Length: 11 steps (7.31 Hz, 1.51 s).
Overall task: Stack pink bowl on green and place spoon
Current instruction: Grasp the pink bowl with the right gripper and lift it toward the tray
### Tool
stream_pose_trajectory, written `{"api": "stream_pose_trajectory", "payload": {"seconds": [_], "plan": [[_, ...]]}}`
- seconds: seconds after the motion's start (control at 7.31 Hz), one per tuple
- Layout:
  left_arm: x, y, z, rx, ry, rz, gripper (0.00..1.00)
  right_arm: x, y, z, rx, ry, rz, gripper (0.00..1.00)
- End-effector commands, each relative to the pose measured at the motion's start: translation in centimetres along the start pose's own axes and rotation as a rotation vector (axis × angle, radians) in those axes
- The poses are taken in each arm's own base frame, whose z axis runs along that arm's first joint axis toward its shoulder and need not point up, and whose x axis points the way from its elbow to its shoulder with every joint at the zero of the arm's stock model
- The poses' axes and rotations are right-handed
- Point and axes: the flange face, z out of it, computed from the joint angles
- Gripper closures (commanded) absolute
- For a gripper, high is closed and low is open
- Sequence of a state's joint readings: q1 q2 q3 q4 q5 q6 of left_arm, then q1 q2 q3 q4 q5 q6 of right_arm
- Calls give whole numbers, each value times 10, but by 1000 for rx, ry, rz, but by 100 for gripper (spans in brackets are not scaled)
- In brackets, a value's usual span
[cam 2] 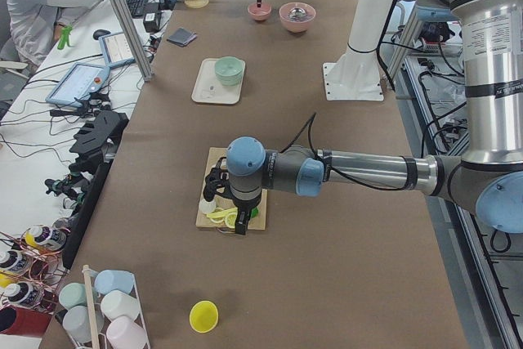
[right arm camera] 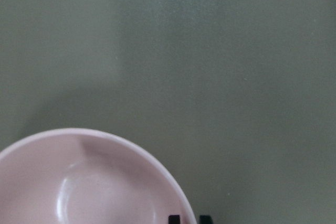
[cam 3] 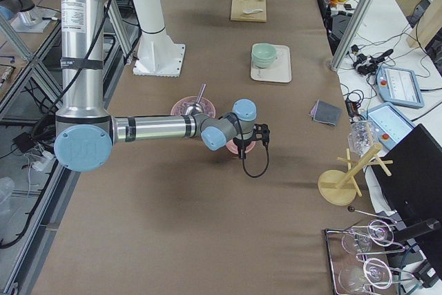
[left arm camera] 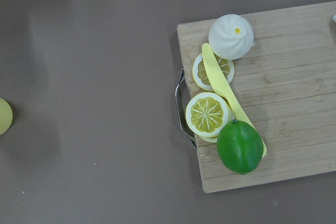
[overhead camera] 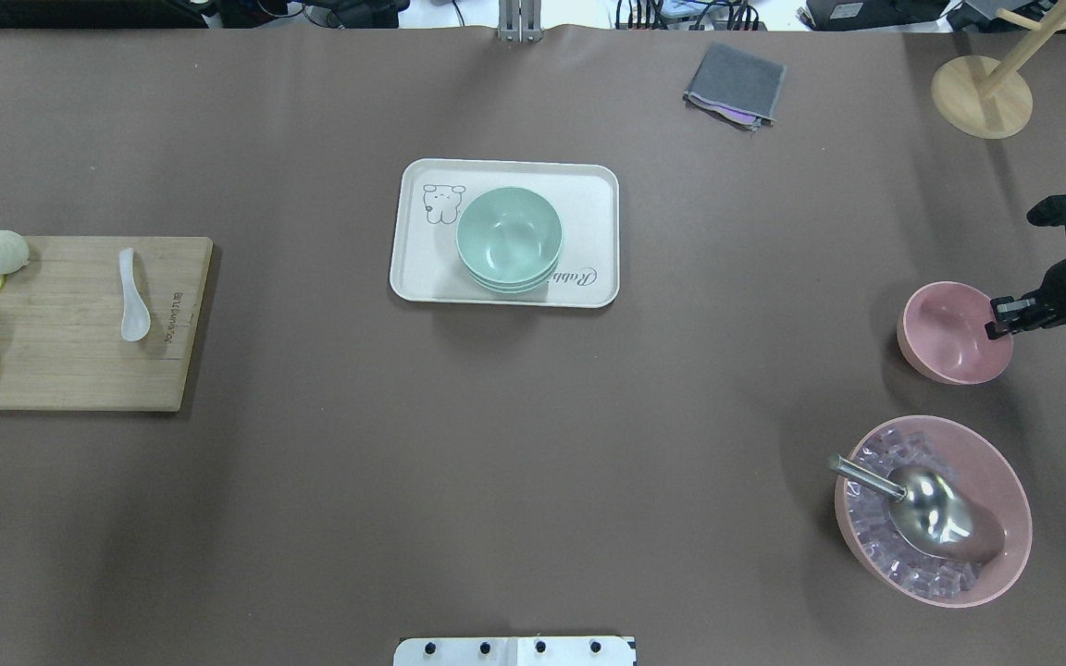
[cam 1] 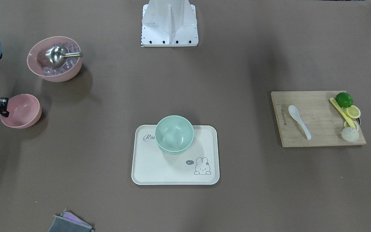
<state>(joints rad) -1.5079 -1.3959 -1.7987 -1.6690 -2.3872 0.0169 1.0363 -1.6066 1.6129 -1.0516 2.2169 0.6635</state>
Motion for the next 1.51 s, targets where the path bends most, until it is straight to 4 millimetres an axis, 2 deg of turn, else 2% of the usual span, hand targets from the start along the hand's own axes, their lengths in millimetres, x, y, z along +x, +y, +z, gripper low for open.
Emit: {"api": "stream_pose_trajectory", "payload": {"seconds": [0.0,0.14,0.27,0.41,0.55,0.68,0.82,0.96,1.09,1.23,1.37], "plan": [[3,-3,-2,5,4,-17,2,-57,-34,-25,-3,-65,-15,100],[22,-19,-8,29,28,-120,3,-112,-66,-57,11,-85,54,100],[69,-41,9,18,65,-114,3,-176,-87,-77,16,-111,124,100],[112,-60,34,-22,69,-93,3,-238,-101,-86,8,-137,171,100],[155,-85,43,-21,60,-222,2,-301,-114,-97,11,-170,253,100],[206,-103,65,-19,19,-289,2,-353,-116,-98,18,-189,318,100],[234,-111,88,-21,-22,-301,2,-402,-119,-100,41,-200,345,100],[231,-118,99,-39,-24,-313,2,-452,-128,-103,40,-220,402,100],[235,-126,103,-40,-22,-314,2,-495,-128,-92,57,-209,406,100],[237,-136,107,-46,-23,-319,2,-517,-123,-74,96,-189,397,100],[238,-137,108,-48,-24,-321,2,-533,-121,-73,98,-201,399,100]]}}
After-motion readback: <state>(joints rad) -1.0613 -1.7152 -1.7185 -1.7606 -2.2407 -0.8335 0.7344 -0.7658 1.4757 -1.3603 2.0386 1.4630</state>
